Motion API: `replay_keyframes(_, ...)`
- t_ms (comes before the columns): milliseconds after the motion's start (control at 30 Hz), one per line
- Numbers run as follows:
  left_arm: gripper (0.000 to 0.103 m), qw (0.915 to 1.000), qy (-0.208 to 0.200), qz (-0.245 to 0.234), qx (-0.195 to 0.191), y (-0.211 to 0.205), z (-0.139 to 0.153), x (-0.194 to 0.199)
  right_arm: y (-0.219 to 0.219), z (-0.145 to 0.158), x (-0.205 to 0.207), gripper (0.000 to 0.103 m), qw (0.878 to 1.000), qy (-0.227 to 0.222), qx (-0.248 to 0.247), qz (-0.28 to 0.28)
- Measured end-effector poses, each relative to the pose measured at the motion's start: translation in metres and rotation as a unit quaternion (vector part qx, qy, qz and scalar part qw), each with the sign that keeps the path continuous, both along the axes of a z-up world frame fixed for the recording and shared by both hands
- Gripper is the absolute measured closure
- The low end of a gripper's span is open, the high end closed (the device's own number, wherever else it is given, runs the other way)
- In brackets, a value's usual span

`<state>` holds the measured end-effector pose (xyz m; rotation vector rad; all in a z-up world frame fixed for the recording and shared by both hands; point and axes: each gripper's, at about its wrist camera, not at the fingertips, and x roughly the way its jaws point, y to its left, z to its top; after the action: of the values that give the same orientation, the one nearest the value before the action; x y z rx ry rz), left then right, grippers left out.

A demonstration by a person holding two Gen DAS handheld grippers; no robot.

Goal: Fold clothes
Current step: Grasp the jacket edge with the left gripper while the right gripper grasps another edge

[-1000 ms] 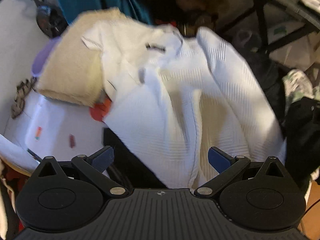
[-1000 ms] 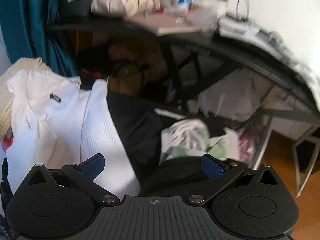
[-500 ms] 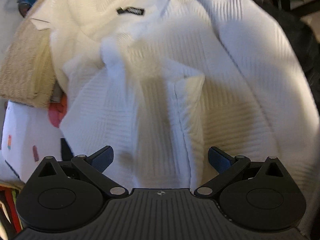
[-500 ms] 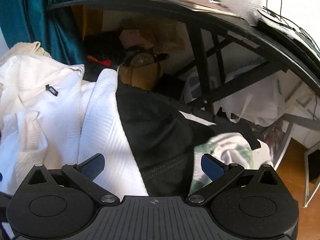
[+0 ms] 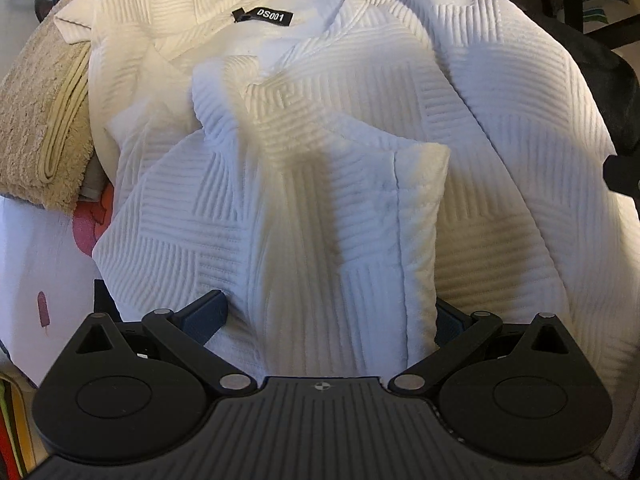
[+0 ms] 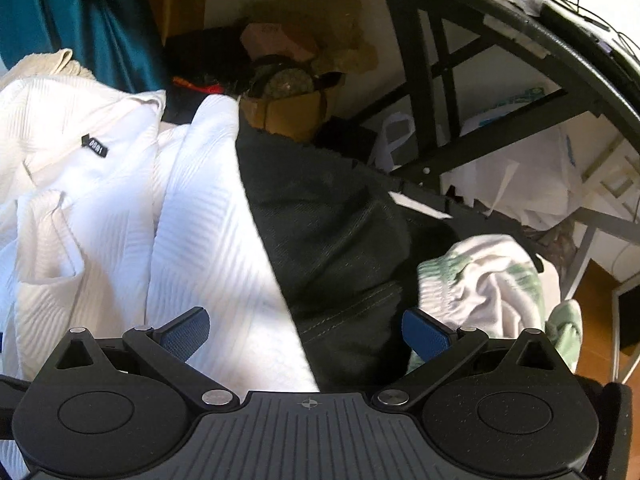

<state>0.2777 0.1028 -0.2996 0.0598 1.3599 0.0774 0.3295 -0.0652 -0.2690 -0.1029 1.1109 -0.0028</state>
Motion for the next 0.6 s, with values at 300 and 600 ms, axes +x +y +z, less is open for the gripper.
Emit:
replay_keyframes(300,0.0,0.9996,-0.028,-0.008,-0.001,-0.005,0.005,-0.012,-0.003,-0.005,0.003,0.001,0.999,0.023,0.008,-0.021)
replay_keyframes(600,0.007,0.9993,0.0,-0.036,-0.002,0.005,0.01,-0.001,-0.003,-0.006,0.005,0.001,0.999,0.034,0.021,-0.015)
